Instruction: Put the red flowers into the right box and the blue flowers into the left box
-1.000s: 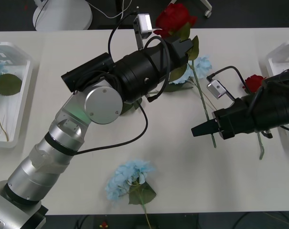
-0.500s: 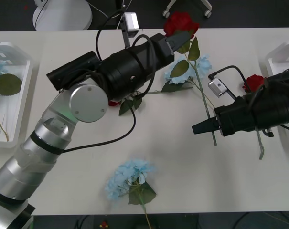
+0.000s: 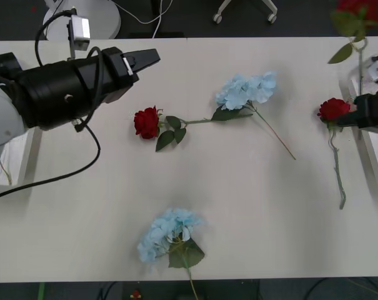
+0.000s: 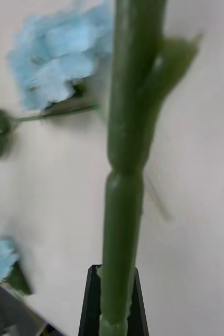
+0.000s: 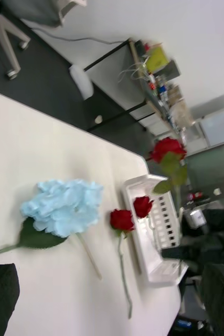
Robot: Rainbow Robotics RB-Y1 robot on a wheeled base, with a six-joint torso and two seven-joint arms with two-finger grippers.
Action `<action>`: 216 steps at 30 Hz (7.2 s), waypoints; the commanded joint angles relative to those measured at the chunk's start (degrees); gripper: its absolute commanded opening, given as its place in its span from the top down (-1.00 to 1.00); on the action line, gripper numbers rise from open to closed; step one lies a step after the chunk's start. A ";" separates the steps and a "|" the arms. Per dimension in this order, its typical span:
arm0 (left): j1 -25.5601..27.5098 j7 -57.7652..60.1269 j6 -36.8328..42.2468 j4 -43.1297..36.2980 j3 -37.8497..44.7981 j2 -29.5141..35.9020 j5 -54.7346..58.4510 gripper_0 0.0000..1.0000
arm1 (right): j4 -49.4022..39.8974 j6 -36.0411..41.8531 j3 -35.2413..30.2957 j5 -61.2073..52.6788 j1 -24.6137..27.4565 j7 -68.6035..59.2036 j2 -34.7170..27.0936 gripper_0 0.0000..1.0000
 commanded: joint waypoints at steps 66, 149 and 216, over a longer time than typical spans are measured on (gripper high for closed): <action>-32.75 104.06 14.12 53.06 -28.88 -19.41 -63.01 0.04 | 16.05 5.87 6.11 41.31 -15.32 3.92 0.21 -0.92; -12.97 30.93 -1.61 -1.35 -18.51 -10.10 -29.44 1.00 | 25.89 -5.91 5.32 18.45 -20.59 -0.83 4.95 1.00; -12.89 33.22 -1.52 -0.20 -18.51 -10.18 -32.78 1.00 | 33.18 -20.32 2.42 46.58 -20.41 26.68 -1.20 -0.76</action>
